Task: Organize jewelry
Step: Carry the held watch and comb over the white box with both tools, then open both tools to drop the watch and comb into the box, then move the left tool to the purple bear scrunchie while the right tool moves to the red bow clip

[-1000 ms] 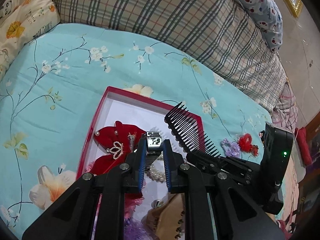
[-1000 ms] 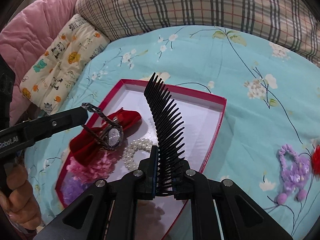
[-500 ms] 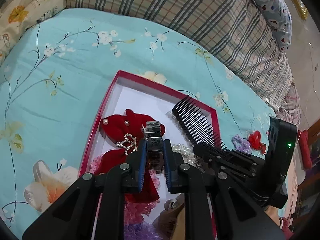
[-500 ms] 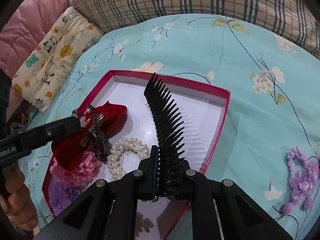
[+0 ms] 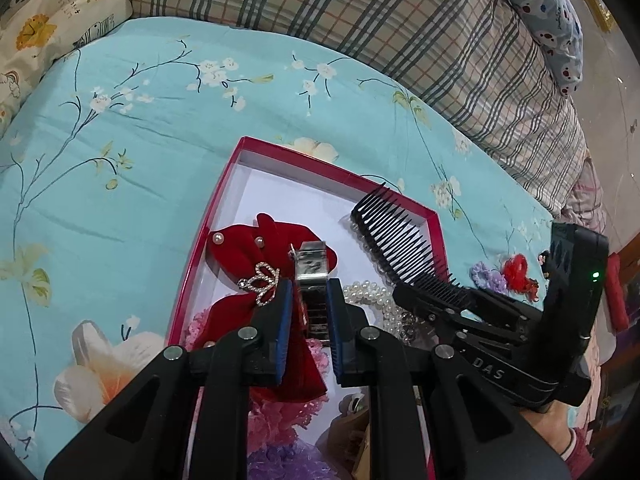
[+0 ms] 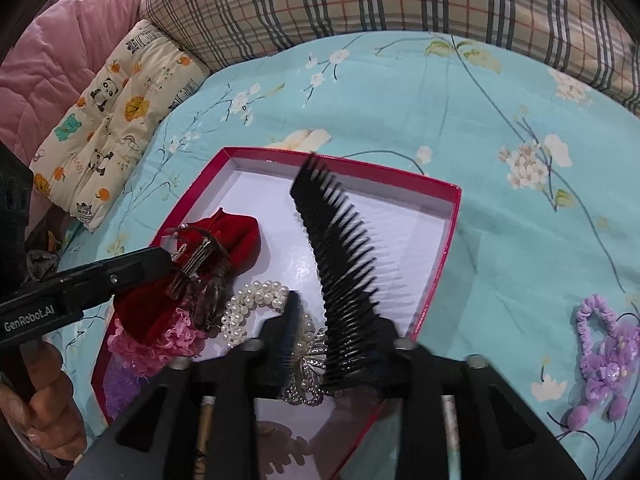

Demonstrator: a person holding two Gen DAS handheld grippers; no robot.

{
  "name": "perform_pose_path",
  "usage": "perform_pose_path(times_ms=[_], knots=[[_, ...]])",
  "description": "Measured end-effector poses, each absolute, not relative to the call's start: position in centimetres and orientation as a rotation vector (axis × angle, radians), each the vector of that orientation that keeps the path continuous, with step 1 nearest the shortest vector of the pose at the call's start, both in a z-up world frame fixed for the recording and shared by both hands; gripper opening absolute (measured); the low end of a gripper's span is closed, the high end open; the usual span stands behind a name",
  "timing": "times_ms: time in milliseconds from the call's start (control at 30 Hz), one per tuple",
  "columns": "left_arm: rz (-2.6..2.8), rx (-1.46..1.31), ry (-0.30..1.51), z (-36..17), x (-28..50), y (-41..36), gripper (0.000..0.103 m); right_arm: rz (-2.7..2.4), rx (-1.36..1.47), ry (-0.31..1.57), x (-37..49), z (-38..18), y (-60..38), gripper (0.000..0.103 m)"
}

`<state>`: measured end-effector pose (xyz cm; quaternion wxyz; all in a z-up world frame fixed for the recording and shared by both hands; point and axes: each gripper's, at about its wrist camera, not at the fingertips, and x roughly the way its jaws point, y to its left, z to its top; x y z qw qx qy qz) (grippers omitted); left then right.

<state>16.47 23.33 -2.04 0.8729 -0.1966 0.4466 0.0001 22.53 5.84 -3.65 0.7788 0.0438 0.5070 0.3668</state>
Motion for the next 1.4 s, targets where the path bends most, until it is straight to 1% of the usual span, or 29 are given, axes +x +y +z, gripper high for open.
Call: perform_pose_path(times_ms=[333,400,467,733,800,867,1133,1200,1233,1400], knots=[[0.009,-0.399,0.940,-1.8,16.1,23.2,0.014,0.790,0.096,1.088,22.3,-3.2,5.4,0.040],[0.010,-0.396,0.942,-1.8,16.1,23.1,0.014,0.784,0.101,1.082,22.2,-3.0,5.1,0.044],[0.009,-0.390,0.942,-1.7,16.1,22.9,0.014,0.776,0.105,1.072,22.2,-2.7,4.8,0.047],[0.001,-0.391,0.950,-1.2,15.9,22.3,0.014,0.748,0.135,1.047,21.9,-2.0,3.0,0.050],[-0.005,-0.387,0.946,-0.7,15.8,21.9,0.017,0.741,0.150,1.048,21.9,-2.0,2.2,0.050],[-0.013,-0.382,0.942,-0.3,15.6,21.5,0.022,0.734,0.162,1.047,21.8,-2.0,1.6,0.050],[-0.073,-0.352,0.945,0.7,14.5,18.3,0.022,0.689,0.223,1.028,20.8,-1.1,-3.4,0.051],[-0.091,-0.341,0.947,0.9,14.2,17.2,0.027,0.662,0.237,1.025,20.5,-1.1,-5.4,0.051],[-0.101,-0.337,0.947,0.9,14.0,16.6,0.032,0.645,0.246,1.029,20.4,-1.2,-6.3,0.051],[-0.152,-0.301,0.962,1.0,13.2,13.5,0.033,0.564,0.283,1.040,19.8,-1.8,-10.9,0.051]])
